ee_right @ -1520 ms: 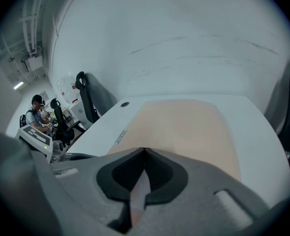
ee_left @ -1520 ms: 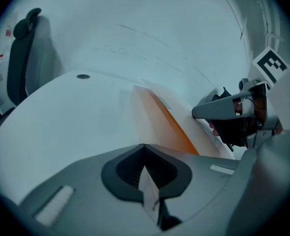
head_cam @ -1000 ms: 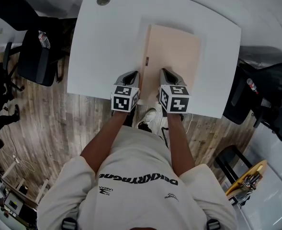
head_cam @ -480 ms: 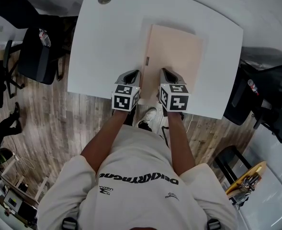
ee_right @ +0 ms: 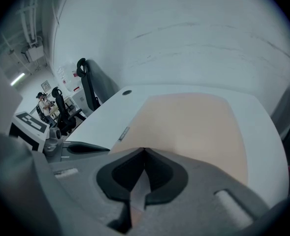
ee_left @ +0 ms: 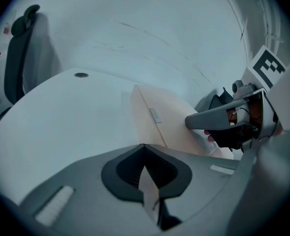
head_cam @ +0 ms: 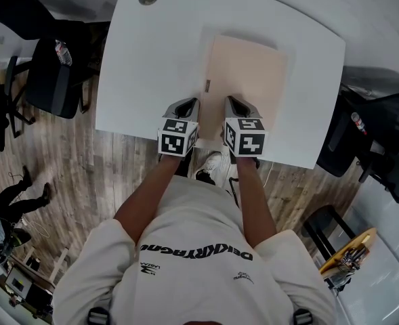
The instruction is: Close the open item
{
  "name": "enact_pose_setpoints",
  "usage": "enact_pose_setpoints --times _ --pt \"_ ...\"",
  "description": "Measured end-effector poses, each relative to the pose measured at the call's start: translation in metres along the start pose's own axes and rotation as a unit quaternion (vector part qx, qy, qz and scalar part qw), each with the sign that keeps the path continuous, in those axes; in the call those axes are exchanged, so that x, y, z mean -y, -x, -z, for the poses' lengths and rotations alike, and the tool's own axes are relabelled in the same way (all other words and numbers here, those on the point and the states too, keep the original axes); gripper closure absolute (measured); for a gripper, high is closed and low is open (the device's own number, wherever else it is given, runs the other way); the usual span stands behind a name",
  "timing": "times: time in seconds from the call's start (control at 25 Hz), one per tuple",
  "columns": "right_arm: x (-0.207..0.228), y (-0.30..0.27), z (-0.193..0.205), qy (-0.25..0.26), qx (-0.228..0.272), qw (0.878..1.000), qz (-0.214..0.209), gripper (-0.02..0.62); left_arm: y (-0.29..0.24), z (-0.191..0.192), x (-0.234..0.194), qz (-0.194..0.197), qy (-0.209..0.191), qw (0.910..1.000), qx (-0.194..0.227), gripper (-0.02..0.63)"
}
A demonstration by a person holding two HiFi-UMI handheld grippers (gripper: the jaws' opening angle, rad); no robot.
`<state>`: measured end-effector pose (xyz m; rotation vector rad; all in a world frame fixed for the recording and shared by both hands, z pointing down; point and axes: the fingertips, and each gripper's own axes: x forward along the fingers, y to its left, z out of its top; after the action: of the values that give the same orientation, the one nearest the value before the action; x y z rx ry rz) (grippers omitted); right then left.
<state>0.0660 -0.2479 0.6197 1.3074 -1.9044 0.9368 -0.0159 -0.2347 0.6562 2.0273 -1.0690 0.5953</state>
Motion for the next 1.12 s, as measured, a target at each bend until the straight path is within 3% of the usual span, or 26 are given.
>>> enact_pose_setpoints --times 1.12 --pt "-0.0013 -0.0055 0.0018 0.013 -0.025 1.000 -0.010 0.592 0.0007 -0.0026 -0.0007 -0.007 -0.005 1.0000 -0.004 0.601"
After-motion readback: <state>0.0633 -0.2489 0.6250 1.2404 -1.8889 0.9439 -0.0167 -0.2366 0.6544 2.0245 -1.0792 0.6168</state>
